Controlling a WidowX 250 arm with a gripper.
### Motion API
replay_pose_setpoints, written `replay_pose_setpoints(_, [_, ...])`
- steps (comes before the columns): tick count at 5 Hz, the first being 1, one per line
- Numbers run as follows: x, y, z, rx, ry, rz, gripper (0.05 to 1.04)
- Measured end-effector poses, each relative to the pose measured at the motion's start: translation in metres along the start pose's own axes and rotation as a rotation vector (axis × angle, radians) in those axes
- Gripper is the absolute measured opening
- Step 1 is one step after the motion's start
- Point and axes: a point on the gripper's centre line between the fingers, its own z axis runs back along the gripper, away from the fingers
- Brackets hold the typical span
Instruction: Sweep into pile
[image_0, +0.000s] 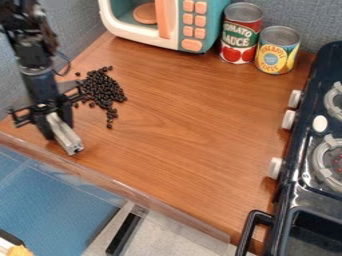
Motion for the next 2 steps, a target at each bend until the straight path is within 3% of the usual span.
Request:
replay_pose_setpoints(1, [-0.0067,0.0025,0.0222,-0.065,0.019,-0.001,0.382])
replay_pose_setpoints(2, [-0.005,0.0088,0.0236,-0.083,0.026,0.024,0.382])
